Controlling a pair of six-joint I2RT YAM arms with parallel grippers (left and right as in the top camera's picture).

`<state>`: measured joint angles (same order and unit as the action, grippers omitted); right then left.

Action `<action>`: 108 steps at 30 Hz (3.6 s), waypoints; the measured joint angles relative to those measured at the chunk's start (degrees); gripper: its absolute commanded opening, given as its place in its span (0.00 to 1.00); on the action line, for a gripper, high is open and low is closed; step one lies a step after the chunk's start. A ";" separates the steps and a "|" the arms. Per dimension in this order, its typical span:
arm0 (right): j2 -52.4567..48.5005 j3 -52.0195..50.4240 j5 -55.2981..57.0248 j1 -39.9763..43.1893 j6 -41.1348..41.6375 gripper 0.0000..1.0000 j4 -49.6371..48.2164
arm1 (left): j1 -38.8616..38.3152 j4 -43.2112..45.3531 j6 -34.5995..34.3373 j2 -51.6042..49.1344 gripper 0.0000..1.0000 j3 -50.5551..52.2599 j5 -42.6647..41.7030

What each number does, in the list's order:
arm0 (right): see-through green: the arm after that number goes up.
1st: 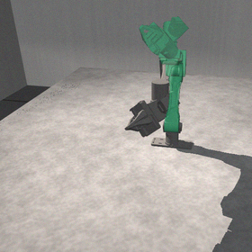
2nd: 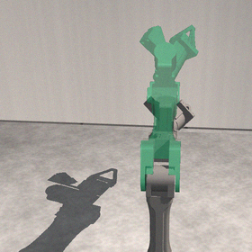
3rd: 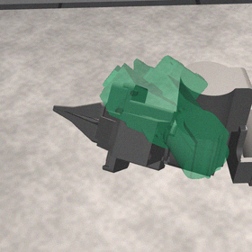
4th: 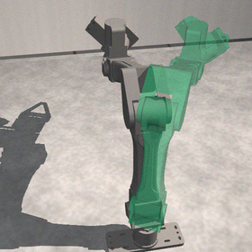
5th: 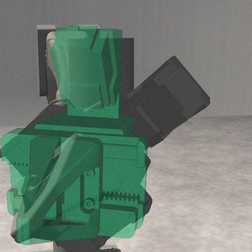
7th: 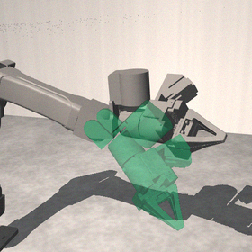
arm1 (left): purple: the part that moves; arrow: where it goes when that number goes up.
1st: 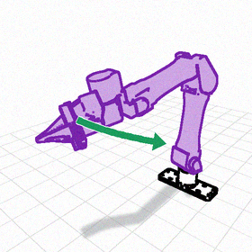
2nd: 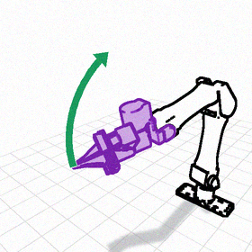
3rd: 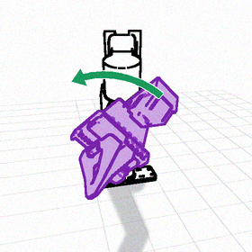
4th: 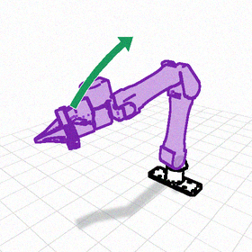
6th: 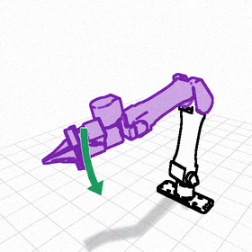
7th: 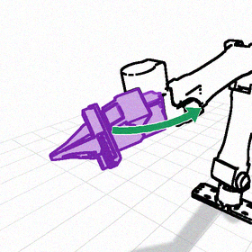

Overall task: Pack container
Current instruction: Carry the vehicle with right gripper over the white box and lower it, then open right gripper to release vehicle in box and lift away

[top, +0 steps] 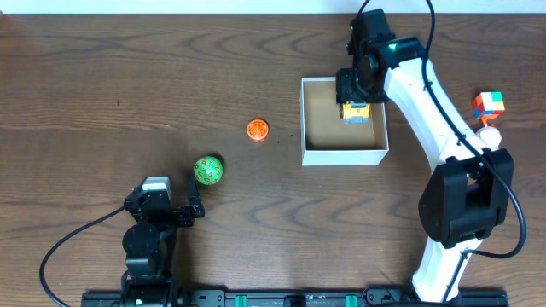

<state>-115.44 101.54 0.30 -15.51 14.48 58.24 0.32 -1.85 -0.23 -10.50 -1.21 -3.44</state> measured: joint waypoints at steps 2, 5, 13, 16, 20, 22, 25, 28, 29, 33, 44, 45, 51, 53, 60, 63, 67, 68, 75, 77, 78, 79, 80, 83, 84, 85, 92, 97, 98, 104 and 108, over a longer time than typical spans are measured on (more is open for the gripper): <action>0.00 -0.63 0.17 0.00 0.17 0.51 -0.79 | 0.02 0.00 0.00 0.00 0.98 0.00 0.00; 0.00 -1.40 0.59 0.00 0.24 0.52 -1.95 | 0.00 0.00 0.00 0.00 0.98 0.00 0.00; 0.00 -4.81 1.77 0.07 0.42 0.53 -6.21 | 0.00 0.00 0.00 0.00 0.98 0.00 0.00; 0.00 -5.05 1.90 0.09 0.42 0.54 -6.56 | 0.02 0.02 0.00 0.00 0.98 0.00 0.00; 0.00 -5.46 2.78 0.26 0.42 0.55 -7.41 | 0.02 0.02 0.00 0.00 0.98 0.00 0.00; 0.00 -6.05 3.21 0.39 0.42 0.55 -8.41 | 0.00 0.00 0.00 0.00 0.98 0.00 0.00; 0.00 -7.39 3.61 0.81 0.42 0.55 -10.05 | 0.02 0.00 0.00 0.00 0.98 0.00 0.00; 0.00 -8.31 3.72 1.33 0.39 0.56 -10.38 | 0.02 0.00 0.00 0.00 0.98 0.00 0.00; 0.00 -8.39 3.82 1.51 0.39 0.56 -10.36 | 0.02 0.00 -0.02 0.00 0.98 0.00 0.00; 0.00 -8.41 4.11 1.79 0.11 0.59 -11.06 | 0.00 0.02 0.00 0.00 0.98 0.00 0.00; 0.00 -8.41 4.13 1.79 -0.24 0.66 -11.13 | 0.02 0.00 0.00 0.00 0.98 0.00 0.00; 0.00 -8.41 4.13 1.79 -0.24 0.66 -11.13 | 0.00 0.00 0.00 0.00 0.98 0.00 0.00; 0.00 -8.41 4.13 1.79 -0.28 0.68 -10.99 | 0.00 0.00 -0.02 0.00 0.98 0.00 0.00; 0.00 -8.41 4.13 1.79 -0.31 0.70 -10.99 | 0.00 0.00 0.00 0.00 0.98 0.00 0.00; 0.00 -8.41 4.13 1.79 -0.46 0.72 -10.60 | 0.02 0.00 0.00 0.00 0.98 0.00 0.00; 0.00 -8.41 4.13 1.79 -0.46 0.73 -10.69 | 0.00 0.00 0.00 0.00 0.98 0.00 0.00; 0.00 -8.41 4.24 1.79 -0.48 0.73 -10.71 | 0.00 0.00 0.00 0.00 0.98 0.00 0.00; 0.00 -8.41 4.24 1.79 -0.46 0.73 -10.69 | 0.00 0.00 0.00 0.00 0.98 0.00 0.00; 0.00 -8.41 4.22 1.79 -0.48 0.73 -10.71 | 0.02 0.00 0.00 0.00 0.98 0.00 0.00; 0.00 -8.41 4.24 1.79 -0.48 0.72 -10.69 | 0.00 0.00 0.00 0.00 0.98 0.00 0.00; 0.00 -8.41 4.24 1.79 -0.46 0.71 -10.69 | 0.00 0.00 0.00 0.00 0.98 0.00 0.00; 0.00 -8.41 4.24 1.79 -0.48 0.71 -10.64 | 0.00 0.00 0.00 0.00 0.98 0.00 0.00; 0.00 -8.41 4.24 1.79 -0.48 0.71 -10.56 | 0.00 0.00 0.00 0.00 0.98 0.00 0.00; 0.00 -8.41 4.24 1.79 -0.46 0.71 -9.99 | 0.02 0.00 0.00 0.00 0.98 0.00 0.00; 0.00 -8.41 4.22 1.79 -0.48 0.72 -9.68 | 0.00 0.00 0.00 0.00 0.98 0.00 0.00; 0.00 -8.41 4.24 1.79 -0.48 0.72 -9.33 | 0.00 0.00 0.00 0.00 0.98 0.00 0.00; 0.00 -8.41 4.22 1.77 -0.44 0.73 -7.39 | 0.02 0.00 0.00 0.00 0.98 0.00 0.00; 0.00 -8.41 4.22 1.77 -0.42 0.70 -7.08 | 0.02 0.00 0.00 0.00 0.98 0.00 0.00; 0.00 -8.41 4.22 1.77 -0.42 0.66 -7.06 | 0.00 0.00 0.00 0.00 0.98 0.00 0.00; 0.13 -8.41 4.11 1.75 -0.02 0.45 -6.84 | 0.02 0.00 0.00 0.00 0.98 0.00 0.00; 0.13 -8.41 4.09 1.75 0.04 0.43 -6.88 | 0.00 0.00 0.00 0.00 0.98 0.00 0.00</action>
<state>-115.31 93.12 4.38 -13.76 14.52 51.35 0.32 -1.85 -0.23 -10.50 -1.21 -3.44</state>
